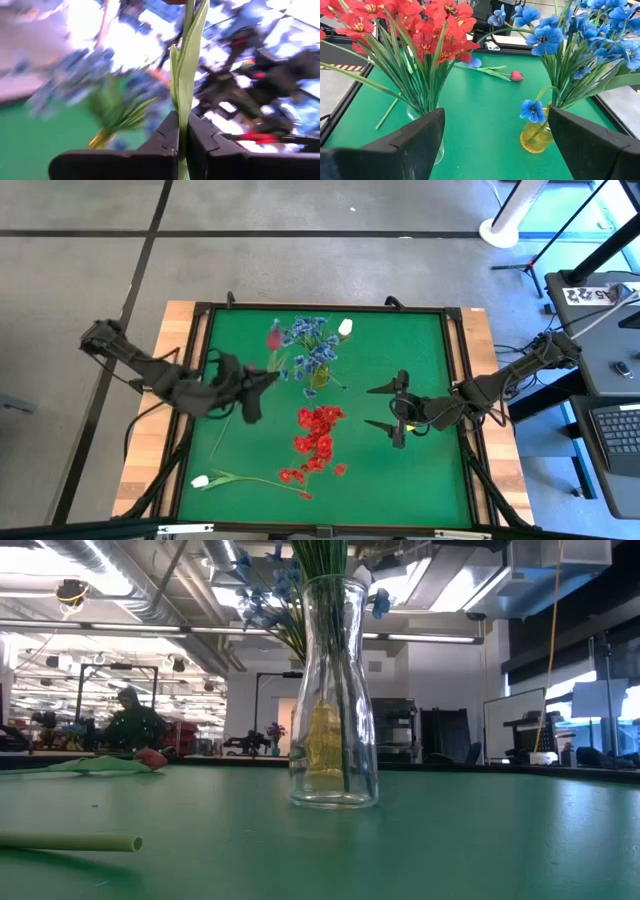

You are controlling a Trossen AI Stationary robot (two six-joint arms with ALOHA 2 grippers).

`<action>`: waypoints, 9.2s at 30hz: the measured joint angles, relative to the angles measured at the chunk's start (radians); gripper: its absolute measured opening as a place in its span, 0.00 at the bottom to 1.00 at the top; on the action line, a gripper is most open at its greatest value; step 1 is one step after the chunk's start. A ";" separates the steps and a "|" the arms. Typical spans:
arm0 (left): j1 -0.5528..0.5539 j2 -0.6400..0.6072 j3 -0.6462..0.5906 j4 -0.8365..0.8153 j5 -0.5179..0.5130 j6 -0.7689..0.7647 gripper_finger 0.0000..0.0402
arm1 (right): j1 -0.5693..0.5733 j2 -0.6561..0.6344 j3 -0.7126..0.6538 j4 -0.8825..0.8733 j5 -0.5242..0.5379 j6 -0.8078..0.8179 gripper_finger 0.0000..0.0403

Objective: Sort flowers into vase by color
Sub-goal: Put the left dark red flower into the transparent flower vase, then put the dark red flower into the transparent flower vase

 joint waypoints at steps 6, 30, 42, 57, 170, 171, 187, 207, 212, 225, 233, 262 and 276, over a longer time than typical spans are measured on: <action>-0.066 0.092 0.000 0.363 -0.031 0.397 0.01 | 0.000 0.000 0.000 0.006 0.018 0.000 0.88; -0.024 0.345 0.000 0.958 0.311 0.775 0.01 | 0.000 0.000 0.000 0.008 0.026 0.004 0.88; -0.003 0.450 -0.001 0.987 0.338 0.737 0.01 | 0.000 0.000 0.000 0.008 0.026 0.004 0.88; 0.003 0.518 -0.002 0.952 0.321 0.650 0.01 | 0.000 0.000 0.001 0.016 0.026 0.006 0.88; 0.130 0.303 -0.074 -1.048 0.712 -0.653 0.64 | 0.000 0.000 0.001 0.014 0.068 0.019 0.88; 0.134 0.302 -0.103 -1.028 0.727 -0.642 0.64 | 0.000 0.000 0.001 0.012 0.067 0.019 0.88; 0.328 0.189 -0.476 -0.602 0.827 -0.499 0.63 | 0.000 0.001 0.001 -0.014 0.067 0.030 0.88; 0.482 0.189 -0.505 -0.508 0.854 -0.464 0.12 | 0.000 0.001 0.001 -0.015 0.067 0.029 0.88; 0.436 0.170 -0.410 -0.499 0.756 -0.449 0.03 | 0.000 0.001 0.001 -0.016 0.067 0.030 0.88; 0.028 0.006 0.008 -0.456 0.119 -0.341 0.00 | 0.000 0.001 0.000 -0.048 0.067 0.070 0.88; -0.180 0.006 0.016 -0.102 -0.114 -0.081 0.00 | 0.000 0.001 0.000 -0.057 0.067 0.080 0.88; -0.086 0.408 0.018 0.944 0.318 0.834 0.00 | 0.000 0.001 0.000 -0.053 0.068 0.091 0.88; -0.057 0.484 0.016 0.962 0.315 0.849 0.00 | 0.000 0.032 0.000 -0.054 0.061 0.101 0.88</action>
